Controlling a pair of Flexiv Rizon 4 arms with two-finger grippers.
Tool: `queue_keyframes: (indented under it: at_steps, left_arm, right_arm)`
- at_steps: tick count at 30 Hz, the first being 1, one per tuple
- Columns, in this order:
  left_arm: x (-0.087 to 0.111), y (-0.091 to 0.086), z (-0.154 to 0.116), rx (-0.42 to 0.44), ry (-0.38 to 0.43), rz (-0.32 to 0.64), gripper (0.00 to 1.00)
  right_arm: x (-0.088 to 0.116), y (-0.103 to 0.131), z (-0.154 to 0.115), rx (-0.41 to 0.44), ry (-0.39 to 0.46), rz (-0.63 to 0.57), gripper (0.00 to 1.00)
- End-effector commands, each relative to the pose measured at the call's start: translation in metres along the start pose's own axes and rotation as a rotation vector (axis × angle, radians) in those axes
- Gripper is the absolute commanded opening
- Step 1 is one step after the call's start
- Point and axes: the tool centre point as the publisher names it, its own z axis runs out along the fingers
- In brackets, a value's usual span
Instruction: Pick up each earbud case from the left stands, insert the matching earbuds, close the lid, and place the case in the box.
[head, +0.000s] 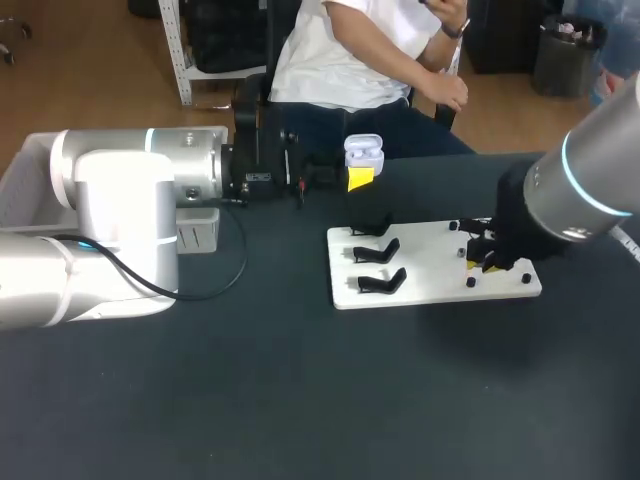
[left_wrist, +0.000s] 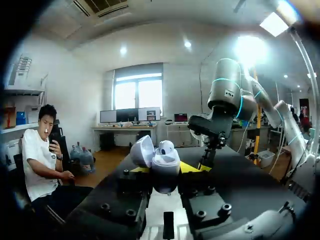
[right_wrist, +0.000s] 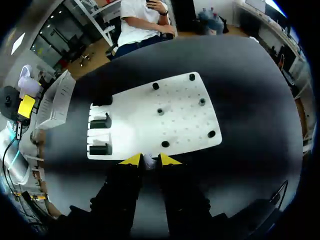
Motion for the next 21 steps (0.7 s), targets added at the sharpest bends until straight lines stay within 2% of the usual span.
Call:
queue_keyframes:
  at_steps: [1,10,16,21]
  left_arm:
    - [0.001,-0.002,0.0,-0.009,-0.006,0.005,0.0]
    - [0.001,-0.002,0.0,-0.009,-0.006,0.005,0.0]
    - [0.001,-0.002,0.0,-0.009,-0.006,0.005,0.0]
    - [0.001,-0.002,0.0,-0.009,-0.006,0.005,0.0]
  right_arm:
    - [-0.002,0.007,-0.049,-0.006,0.075,-0.066,0.0]
    - [0.0,0.042,-0.093,0.003,0.166,-0.325,0.0]
    - [-0.008,0.063,-0.113,0.012,0.173,-0.451,0.0]
    - [-0.019,0.081,-0.117,0.021,0.167,-0.534,0.0]
